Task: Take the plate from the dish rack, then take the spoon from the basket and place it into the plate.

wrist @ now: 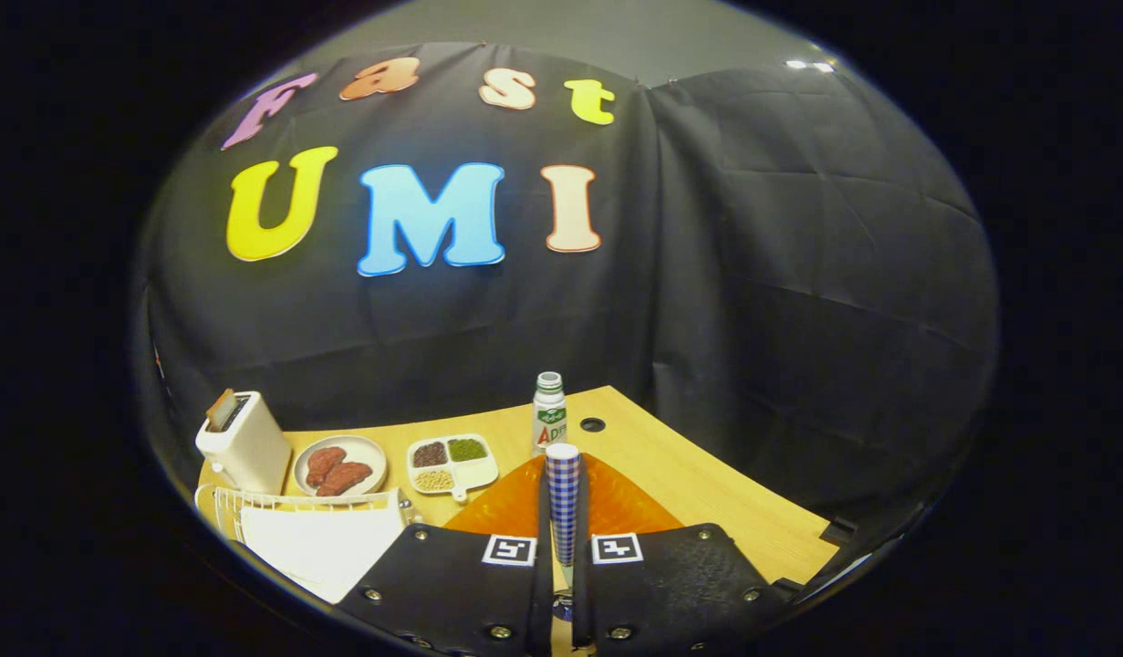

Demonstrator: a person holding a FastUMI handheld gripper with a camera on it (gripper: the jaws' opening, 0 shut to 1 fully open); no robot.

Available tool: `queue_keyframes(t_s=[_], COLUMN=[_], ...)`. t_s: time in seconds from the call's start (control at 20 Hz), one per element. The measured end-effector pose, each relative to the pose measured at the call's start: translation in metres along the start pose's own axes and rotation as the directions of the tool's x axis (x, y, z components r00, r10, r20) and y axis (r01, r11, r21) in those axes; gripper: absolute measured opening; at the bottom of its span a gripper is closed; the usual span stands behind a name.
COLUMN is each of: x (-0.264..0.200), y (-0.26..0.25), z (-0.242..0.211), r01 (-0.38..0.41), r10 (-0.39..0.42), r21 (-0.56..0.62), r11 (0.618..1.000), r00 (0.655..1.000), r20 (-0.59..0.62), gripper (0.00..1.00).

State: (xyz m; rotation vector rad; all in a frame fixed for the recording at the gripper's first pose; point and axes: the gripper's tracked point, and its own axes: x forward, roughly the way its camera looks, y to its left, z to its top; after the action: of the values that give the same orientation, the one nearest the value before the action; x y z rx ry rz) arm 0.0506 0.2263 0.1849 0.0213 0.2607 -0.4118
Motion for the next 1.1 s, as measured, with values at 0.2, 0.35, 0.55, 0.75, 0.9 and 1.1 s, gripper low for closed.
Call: queue_keyframes(t_s=[0.2, 0.35, 0.55, 0.75, 0.9, 1.1], x=[-0.045, -0.073, -0.099, -0.112, -0.115, -0.116], y=[0.051, 0.083, 0.12, 0.141, 0.149, 0.151], z=[-0.035, -0.059, -0.096, -0.138, -0.16, -0.177], r01=[-0.117, -0.197, -0.285, -0.341, -0.374, -0.403], r10=[0.115, 0.191, 0.273, 0.318, 0.345, 0.369], r21=[-0.058, -0.092, -0.106, -0.108, -0.116, -0.125], r11=[0.991, 0.976, 0.953, 0.934, 0.92, 0.907], r00=[0.993, 0.98, 0.956, 0.93, 0.914, 0.9], r20=[-0.038, -0.062, -0.111, -0.182, -0.213, -0.231], gripper=[0.08, 0.08, 0.08, 0.08, 0.08, 0.08])
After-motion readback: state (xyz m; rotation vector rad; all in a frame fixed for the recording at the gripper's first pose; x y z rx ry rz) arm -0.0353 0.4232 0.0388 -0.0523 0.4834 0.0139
